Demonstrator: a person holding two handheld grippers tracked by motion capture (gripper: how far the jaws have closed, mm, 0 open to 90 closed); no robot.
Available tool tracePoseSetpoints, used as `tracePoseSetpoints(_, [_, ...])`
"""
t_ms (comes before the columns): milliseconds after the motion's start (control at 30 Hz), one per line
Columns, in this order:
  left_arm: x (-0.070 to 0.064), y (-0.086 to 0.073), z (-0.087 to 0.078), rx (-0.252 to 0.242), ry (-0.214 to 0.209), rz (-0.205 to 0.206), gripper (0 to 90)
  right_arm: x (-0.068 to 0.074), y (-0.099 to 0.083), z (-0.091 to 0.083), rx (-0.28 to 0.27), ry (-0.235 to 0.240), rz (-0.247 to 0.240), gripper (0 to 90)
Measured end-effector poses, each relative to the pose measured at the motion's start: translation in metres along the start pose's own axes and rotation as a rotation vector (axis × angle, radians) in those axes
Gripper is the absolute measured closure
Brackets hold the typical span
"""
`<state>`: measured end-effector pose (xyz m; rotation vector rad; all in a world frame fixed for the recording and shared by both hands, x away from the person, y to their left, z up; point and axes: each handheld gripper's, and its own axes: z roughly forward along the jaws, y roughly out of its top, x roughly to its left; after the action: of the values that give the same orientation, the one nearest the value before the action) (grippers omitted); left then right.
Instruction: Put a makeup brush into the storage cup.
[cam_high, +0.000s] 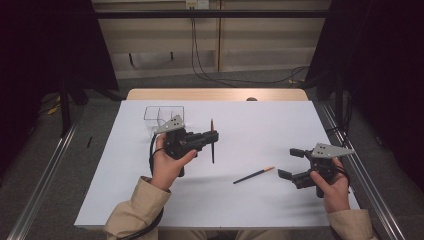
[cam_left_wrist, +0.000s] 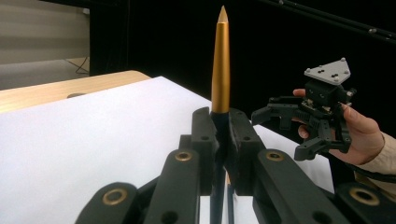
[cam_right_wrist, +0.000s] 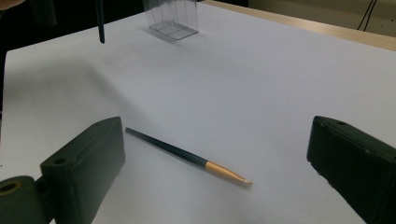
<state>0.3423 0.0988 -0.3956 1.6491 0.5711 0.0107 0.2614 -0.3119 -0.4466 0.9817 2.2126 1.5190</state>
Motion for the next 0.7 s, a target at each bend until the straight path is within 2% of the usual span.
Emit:
tracePoseSetpoints(333, [0.006,0.008,-0.005,-0.015,0.026,0.014,83.2,0.000,0.001,0.000,-0.007,0.003,0.000,3.8])
tracePoseSetpoints(700, [0.019,0.020,-0.012,-0.023,0.080,0.036,83.2,0.001,0.002,0.000,-0.012,0.007,-0.004,4.0])
